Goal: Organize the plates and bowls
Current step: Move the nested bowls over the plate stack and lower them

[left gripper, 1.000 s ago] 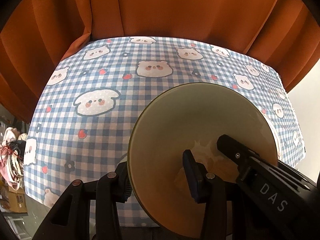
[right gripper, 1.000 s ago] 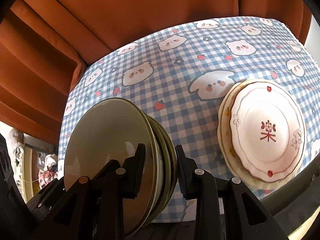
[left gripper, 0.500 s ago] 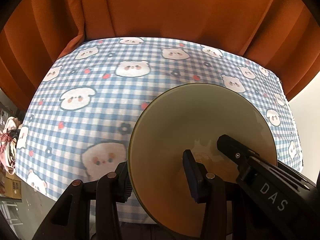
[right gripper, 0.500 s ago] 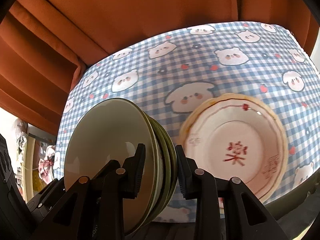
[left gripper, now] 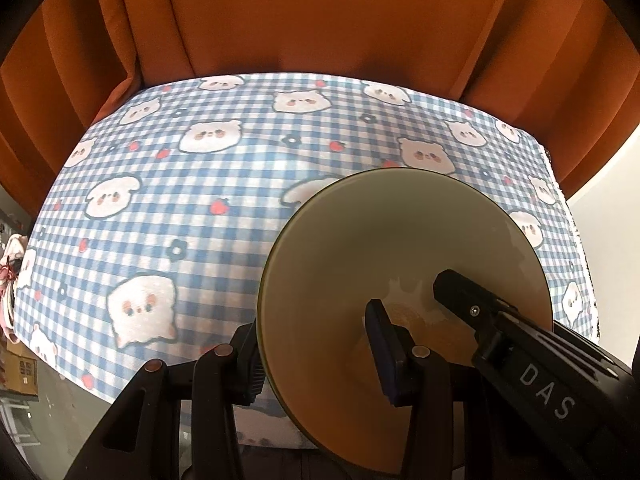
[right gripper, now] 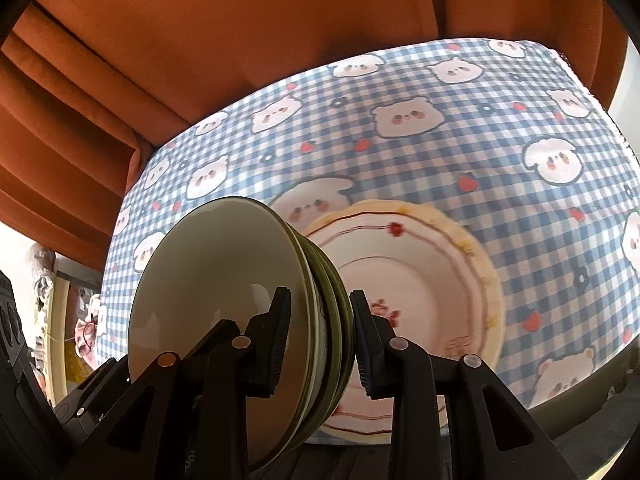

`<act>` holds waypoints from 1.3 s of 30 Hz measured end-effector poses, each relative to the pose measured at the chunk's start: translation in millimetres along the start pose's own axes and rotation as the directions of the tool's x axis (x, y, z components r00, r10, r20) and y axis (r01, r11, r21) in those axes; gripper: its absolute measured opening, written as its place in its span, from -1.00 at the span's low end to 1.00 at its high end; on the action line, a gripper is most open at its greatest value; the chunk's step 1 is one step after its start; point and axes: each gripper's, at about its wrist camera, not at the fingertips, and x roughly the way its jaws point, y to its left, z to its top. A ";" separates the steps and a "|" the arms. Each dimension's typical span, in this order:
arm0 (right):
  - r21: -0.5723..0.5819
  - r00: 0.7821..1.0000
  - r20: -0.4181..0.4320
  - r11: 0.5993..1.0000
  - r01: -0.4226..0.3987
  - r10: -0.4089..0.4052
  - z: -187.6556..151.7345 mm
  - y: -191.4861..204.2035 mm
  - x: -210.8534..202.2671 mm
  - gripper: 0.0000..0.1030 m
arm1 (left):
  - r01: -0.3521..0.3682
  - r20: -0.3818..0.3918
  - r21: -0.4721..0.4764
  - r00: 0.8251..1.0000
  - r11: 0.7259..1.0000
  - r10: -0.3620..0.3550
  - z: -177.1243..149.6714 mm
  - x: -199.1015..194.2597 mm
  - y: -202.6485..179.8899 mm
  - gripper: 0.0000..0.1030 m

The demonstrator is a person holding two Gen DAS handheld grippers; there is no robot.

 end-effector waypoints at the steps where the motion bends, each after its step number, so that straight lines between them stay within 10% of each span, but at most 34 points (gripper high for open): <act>1: 0.000 1.000 -0.001 1.000 0.001 -0.001 0.4 -4.3 -0.9 -0.36 | 0.001 -0.003 -0.002 1.000 1.000 -0.001 -1.0 1.8 -4.3 -0.16; 39: -0.121 0.998 -0.056 0.993 0.000 -0.007 4.2 -63.2 17.3 -0.21 | -0.144 -0.006 -0.039 0.990 0.989 0.144 -19.2 28.7 -56.4 -0.12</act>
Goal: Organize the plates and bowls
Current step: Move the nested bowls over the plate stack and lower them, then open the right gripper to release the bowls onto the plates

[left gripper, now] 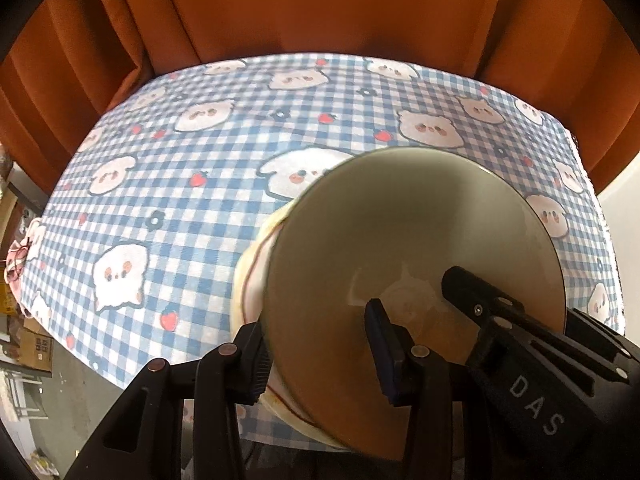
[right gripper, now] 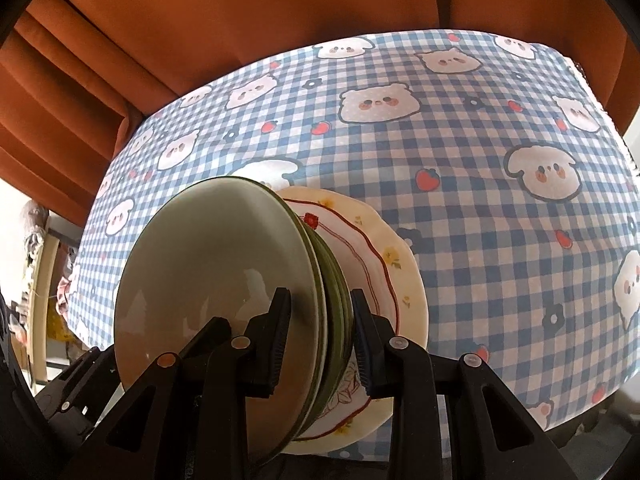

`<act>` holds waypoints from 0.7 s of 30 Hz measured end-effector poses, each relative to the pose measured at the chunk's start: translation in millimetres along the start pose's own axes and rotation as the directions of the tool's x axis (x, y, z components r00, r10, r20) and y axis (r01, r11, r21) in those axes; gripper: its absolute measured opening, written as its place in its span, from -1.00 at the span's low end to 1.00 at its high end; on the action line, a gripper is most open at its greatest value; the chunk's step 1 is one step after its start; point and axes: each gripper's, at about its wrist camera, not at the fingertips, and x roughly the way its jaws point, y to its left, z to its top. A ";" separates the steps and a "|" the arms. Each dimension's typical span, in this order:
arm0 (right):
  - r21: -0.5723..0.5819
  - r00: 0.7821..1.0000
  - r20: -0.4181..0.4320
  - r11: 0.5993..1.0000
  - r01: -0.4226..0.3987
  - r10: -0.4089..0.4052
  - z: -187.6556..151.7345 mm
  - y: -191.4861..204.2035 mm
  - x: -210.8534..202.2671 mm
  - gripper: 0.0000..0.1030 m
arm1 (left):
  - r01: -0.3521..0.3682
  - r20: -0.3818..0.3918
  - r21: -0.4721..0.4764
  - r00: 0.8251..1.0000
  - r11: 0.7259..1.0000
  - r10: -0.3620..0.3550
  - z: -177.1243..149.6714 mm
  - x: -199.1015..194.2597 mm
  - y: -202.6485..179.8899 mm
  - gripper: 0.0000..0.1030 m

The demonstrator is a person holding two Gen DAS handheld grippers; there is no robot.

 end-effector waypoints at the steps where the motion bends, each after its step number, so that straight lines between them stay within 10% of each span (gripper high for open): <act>1: 0.000 1.000 0.005 1.000 -0.001 0.001 -0.4 -0.6 -0.7 -0.14 | -0.001 0.006 -0.001 1.000 1.000 0.001 -1.0 -1.6 1.5 -0.12; 3: -0.004 1.000 0.023 1.000 0.015 -0.015 -2.5 -0.9 -4.4 0.14 | 0.004 0.015 -0.003 1.000 1.000 -0.004 -3.9 -4.6 5.4 -0.07; 13: 0.058 0.988 0.134 0.996 0.071 -0.078 -19.2 8.8 -33.5 0.23 | 0.092 0.182 0.057 0.978 0.994 -0.101 -13.6 -40.2 29.6 0.19; 21: 0.095 0.925 0.311 0.976 0.196 -0.216 -44.6 59.3 -78.0 0.36 | 0.124 0.305 0.065 0.942 0.990 -0.137 -24.7 -73.4 90.4 0.50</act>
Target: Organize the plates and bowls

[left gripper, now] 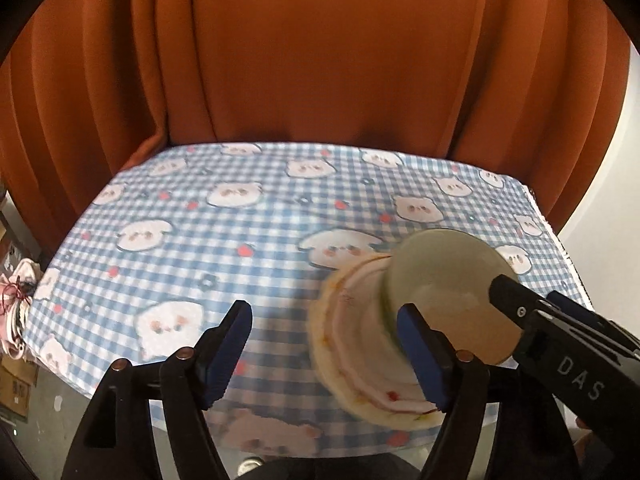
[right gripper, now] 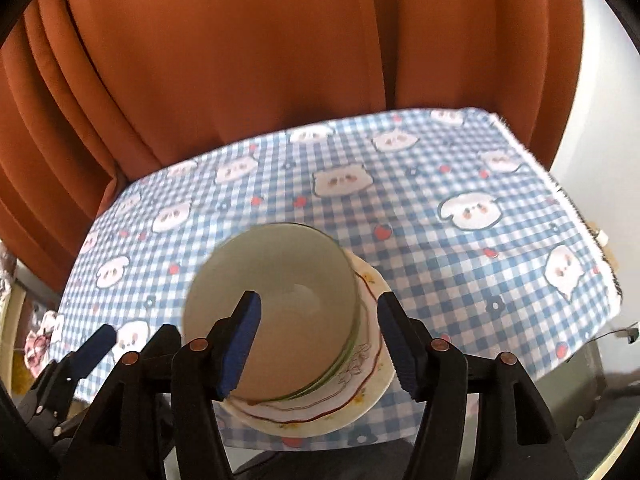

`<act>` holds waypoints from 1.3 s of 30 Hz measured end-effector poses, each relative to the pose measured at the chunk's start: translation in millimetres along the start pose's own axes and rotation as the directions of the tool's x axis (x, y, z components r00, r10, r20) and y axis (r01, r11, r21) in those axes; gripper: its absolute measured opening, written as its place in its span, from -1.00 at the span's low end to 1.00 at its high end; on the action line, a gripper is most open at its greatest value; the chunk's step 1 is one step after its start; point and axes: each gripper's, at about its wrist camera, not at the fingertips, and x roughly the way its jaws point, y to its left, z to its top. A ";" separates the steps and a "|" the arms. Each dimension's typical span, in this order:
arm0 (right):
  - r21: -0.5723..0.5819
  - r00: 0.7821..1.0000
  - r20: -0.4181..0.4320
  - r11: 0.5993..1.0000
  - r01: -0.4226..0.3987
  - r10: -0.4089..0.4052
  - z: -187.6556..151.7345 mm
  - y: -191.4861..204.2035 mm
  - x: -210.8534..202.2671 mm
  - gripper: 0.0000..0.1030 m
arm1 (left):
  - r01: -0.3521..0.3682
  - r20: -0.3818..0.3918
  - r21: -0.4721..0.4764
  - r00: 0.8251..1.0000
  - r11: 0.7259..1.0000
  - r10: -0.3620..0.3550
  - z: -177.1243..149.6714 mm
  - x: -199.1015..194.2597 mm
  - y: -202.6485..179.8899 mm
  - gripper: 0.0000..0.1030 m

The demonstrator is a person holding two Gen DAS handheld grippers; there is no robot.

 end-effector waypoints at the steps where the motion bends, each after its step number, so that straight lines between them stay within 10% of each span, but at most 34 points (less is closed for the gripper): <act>1: -0.002 1.000 0.013 1.000 0.008 -0.008 -3.9 6.8 -4.8 0.39 | 0.000 0.005 0.002 1.000 1.000 0.000 -2.1 -3.3 7.0 0.52; 22: -0.044 0.987 0.159 0.999 0.029 -0.022 -118.6 135.0 -39.3 0.67 | -0.042 0.107 0.075 0.994 0.996 0.034 -71.0 -45.5 151.2 0.75; 39: -0.026 0.989 0.144 0.999 0.043 -0.039 -140.8 153.0 -38.3 0.68 | -0.022 0.135 0.083 0.991 0.996 0.010 -73.3 -52.8 173.7 0.87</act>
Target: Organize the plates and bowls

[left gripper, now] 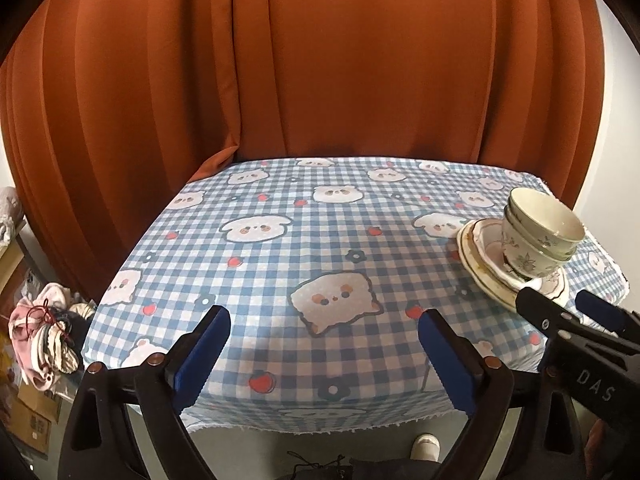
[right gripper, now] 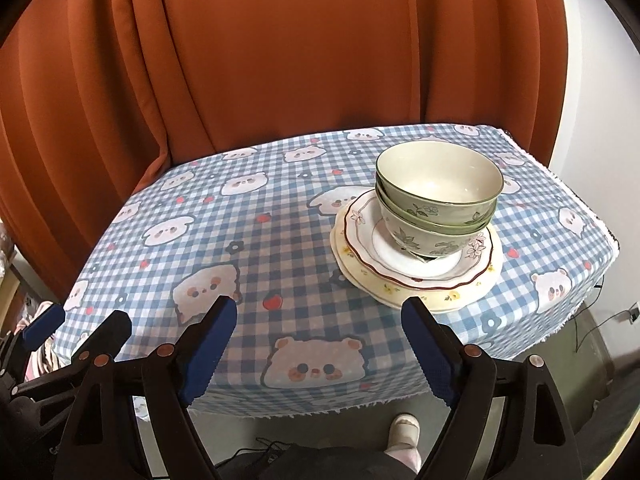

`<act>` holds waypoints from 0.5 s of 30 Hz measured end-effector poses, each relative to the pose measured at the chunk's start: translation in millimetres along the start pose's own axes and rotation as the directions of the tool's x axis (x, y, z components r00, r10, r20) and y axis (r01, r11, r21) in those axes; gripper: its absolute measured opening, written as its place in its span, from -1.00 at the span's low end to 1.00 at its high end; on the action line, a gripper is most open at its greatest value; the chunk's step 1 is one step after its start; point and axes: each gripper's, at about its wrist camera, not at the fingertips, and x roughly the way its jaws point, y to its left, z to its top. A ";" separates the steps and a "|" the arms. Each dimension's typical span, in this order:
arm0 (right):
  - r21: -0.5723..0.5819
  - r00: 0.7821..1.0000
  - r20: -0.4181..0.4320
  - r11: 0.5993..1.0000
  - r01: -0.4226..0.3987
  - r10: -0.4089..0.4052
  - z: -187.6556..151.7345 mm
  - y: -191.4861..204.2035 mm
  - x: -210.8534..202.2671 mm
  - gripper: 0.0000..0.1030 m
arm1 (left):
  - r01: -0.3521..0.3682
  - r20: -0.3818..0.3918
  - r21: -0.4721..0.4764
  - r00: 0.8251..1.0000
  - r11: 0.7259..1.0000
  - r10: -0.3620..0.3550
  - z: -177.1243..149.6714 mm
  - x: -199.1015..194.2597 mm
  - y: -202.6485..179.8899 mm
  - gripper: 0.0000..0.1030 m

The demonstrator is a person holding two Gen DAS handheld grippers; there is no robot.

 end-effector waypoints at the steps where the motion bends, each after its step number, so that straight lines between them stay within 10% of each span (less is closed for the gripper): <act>1: 0.001 1.000 0.001 1.000 0.002 -0.002 0.0 -0.4 -0.6 0.68 | 0.002 0.000 0.000 1.000 1.000 -0.002 0.5 0.2 -0.2 0.87; 15: -0.025 0.999 0.027 0.999 0.033 -0.033 3.7 -0.9 -2.6 0.68 | -0.003 0.001 -0.012 1.000 1.000 0.003 6.0 4.6 -2.4 0.88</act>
